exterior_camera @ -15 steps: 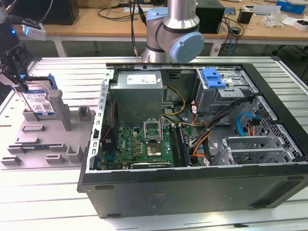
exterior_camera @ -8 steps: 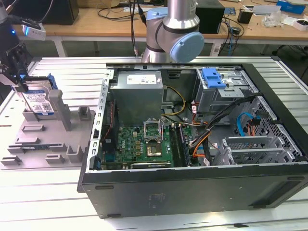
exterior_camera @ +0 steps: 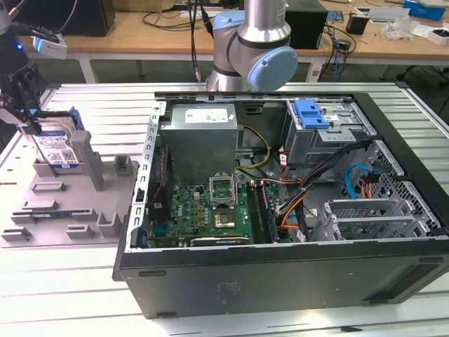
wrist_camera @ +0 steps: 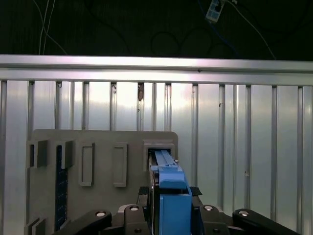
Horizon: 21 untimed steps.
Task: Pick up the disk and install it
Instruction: 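Pick up the disk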
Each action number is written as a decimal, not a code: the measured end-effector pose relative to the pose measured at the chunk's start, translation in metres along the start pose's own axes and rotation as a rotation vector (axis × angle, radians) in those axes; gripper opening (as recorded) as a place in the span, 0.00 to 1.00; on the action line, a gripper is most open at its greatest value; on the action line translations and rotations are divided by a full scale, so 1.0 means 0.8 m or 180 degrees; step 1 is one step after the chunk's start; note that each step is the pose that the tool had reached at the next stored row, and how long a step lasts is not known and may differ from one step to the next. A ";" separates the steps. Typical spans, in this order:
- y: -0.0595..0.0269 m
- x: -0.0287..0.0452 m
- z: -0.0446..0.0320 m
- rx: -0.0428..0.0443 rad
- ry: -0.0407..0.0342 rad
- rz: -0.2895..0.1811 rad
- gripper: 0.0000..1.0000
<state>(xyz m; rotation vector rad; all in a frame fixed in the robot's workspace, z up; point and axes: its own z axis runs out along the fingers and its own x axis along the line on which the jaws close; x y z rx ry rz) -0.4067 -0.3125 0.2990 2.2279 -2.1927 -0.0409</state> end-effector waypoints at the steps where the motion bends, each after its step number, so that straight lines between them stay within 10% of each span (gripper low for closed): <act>1: 0.000 0.0000 0.0000 0.0000 0.0000 0.0000 0.37; 21: 0.000 -0.0001 -0.0097 0.0000 -0.0001 0.0000 0.37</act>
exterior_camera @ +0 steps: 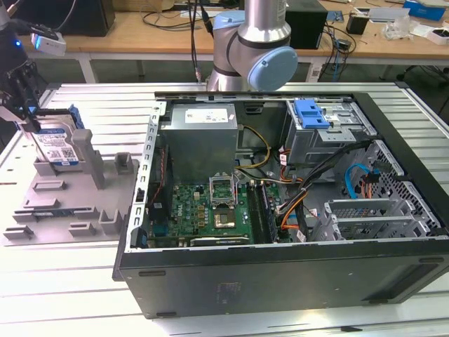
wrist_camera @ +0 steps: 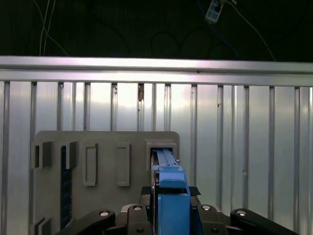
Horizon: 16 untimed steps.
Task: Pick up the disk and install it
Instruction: 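Pick up the disk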
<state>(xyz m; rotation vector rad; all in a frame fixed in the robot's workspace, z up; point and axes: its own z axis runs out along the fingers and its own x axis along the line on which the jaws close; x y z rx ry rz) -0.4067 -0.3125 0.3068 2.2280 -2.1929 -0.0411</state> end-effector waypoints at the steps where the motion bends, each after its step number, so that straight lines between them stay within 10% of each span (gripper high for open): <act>1: 0.000 0.0000 -0.0023 0.0000 0.0000 0.0000 0.37; 16: 0.001 -0.0003 -0.0377 0.0000 0.0000 0.0000 0.37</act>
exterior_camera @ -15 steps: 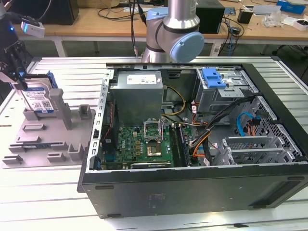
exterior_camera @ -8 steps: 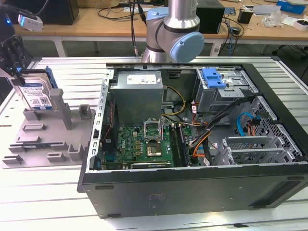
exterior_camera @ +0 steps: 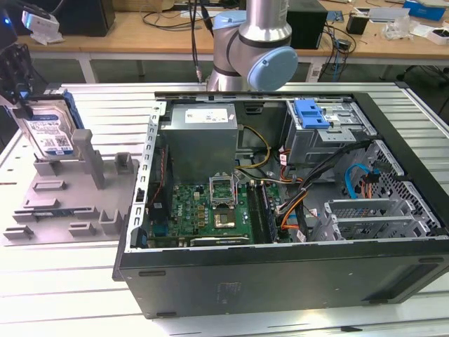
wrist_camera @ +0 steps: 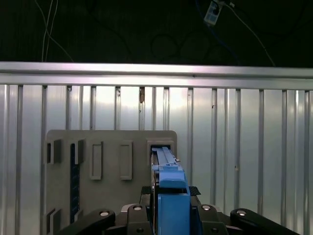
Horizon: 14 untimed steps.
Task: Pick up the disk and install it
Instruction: 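Pick up the disk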
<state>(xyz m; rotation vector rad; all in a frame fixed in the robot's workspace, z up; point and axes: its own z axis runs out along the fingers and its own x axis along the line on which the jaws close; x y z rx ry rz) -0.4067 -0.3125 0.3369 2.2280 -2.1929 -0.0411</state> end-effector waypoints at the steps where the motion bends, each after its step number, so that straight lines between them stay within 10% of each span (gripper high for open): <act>1: 0.000 0.0000 -0.0025 0.0000 0.0000 0.0000 0.37; 14: 0.001 -0.0002 -0.0296 0.0000 0.0000 0.0000 0.37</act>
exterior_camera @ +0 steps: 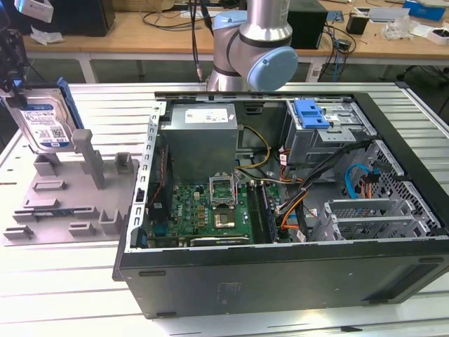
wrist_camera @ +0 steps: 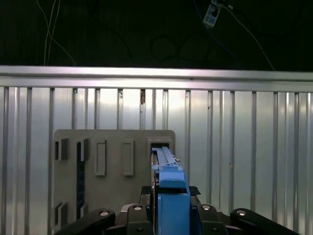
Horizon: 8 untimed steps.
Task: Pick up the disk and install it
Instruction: 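Pick up the disk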
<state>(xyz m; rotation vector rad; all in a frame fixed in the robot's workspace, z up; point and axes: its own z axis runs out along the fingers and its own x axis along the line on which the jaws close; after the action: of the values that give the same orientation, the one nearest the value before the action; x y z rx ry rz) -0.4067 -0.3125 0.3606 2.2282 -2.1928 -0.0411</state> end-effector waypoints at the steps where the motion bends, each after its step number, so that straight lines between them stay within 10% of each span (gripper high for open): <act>1: 0.000 0.0000 -0.0014 0.0000 0.0000 0.0000 0.37; 8: 0.000 -0.0001 -0.0133 0.0000 0.0000 0.0000 0.37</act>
<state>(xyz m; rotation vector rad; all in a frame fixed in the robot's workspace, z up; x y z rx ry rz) -0.4067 -0.3125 0.3713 2.2280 -2.1929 -0.0411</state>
